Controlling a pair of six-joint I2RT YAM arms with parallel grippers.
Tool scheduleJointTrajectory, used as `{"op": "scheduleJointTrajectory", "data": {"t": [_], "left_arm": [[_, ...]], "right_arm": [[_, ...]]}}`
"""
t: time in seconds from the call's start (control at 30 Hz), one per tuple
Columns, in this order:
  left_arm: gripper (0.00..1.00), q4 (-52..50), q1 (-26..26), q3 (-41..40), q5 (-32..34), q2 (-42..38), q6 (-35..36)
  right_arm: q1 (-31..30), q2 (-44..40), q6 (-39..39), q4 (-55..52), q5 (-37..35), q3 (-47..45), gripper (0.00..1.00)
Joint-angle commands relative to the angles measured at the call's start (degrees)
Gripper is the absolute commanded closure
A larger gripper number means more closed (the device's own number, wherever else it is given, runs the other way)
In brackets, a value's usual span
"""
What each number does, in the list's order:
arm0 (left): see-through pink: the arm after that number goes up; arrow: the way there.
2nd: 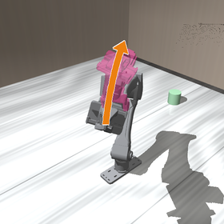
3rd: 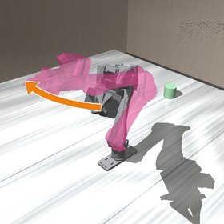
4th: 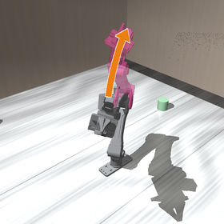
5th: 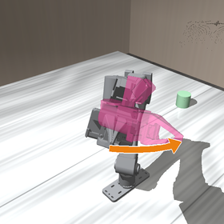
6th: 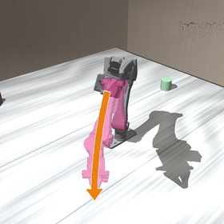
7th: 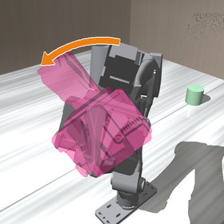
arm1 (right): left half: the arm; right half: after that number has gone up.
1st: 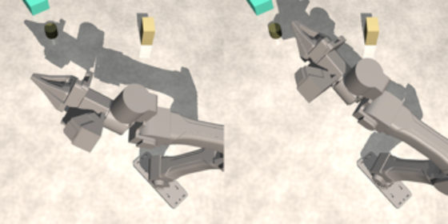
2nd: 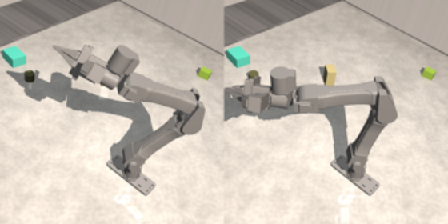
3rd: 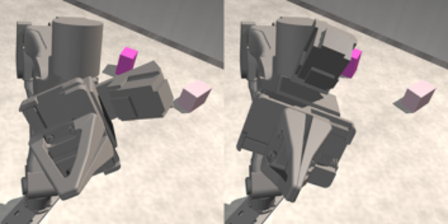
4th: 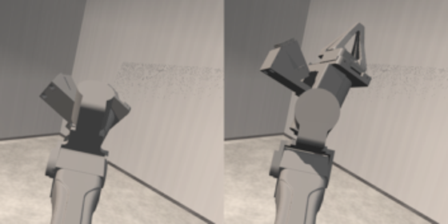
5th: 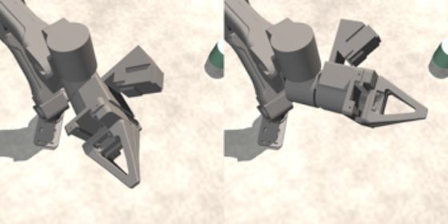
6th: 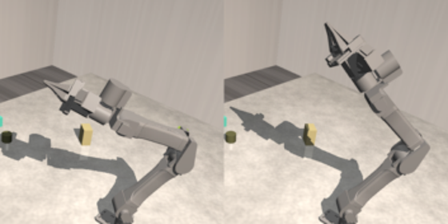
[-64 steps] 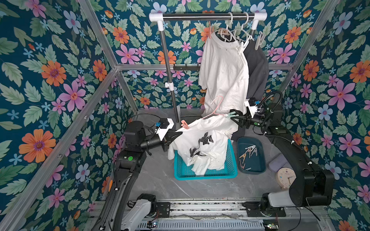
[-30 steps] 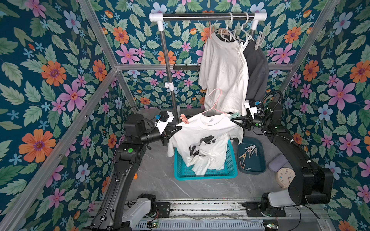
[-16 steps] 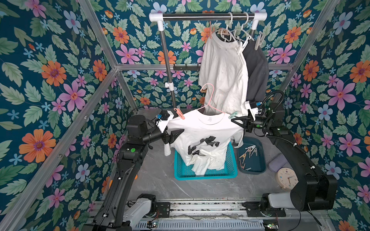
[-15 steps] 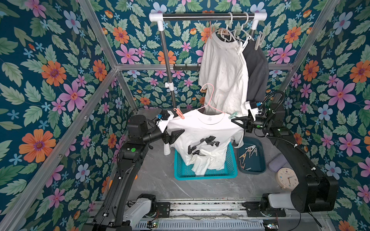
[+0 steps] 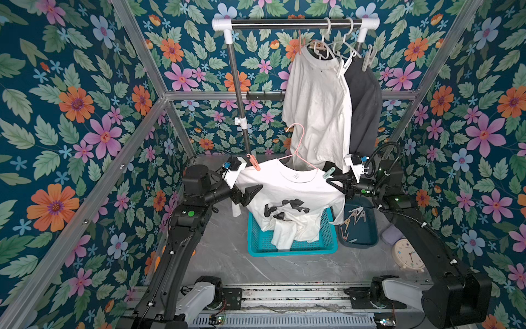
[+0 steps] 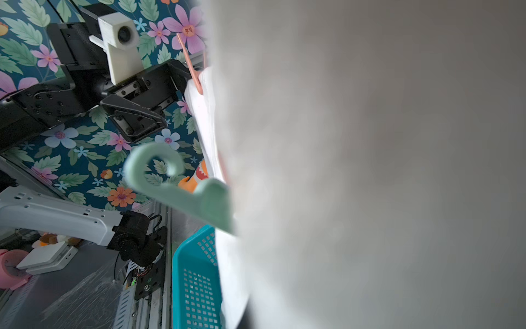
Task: Use clothespins to secure the t-shirt on both sides of the hanger
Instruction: Hang the hanger on the clothesline.
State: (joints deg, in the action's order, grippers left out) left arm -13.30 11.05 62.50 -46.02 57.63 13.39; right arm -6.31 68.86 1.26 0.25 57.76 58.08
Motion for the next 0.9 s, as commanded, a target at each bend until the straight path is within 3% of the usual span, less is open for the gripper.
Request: {"op": "scheduleJointTrajectory", "data": {"t": [0.0, 0.17, 0.43, 0.63, 0.87], "left_arm": [[0.02, 3.0, 0.0, -0.3, -0.5, -1.2, -0.1], [0.02, 4.0, 0.0, -0.8, 2.0, -2.0, -1.1], [0.04, 5.7, 0.0, -0.1, 14.6, -2.9, -6.7], [0.04, 5.3, 0.0, -0.3, 19.4, -4.7, -7.4], [0.04, 6.7, 0.0, 0.0, 21.8, -6.1, -9.4]], "right_arm": [[0.0, -0.1, 2.3, 2.1, -8.4, -0.8, 1.00], [-2.1, -2.9, 2.8, -0.4, -13.3, -1.2, 1.00], [-9.8, -5.1, 7.0, -15.0, -30.5, 9.8, 1.00], [-10.5, -3.1, 11.1, -24.6, -32.2, 22.1, 1.00], [-10.6, 1.0, 10.6, -30.5, -35.0, 35.5, 1.00]]}}
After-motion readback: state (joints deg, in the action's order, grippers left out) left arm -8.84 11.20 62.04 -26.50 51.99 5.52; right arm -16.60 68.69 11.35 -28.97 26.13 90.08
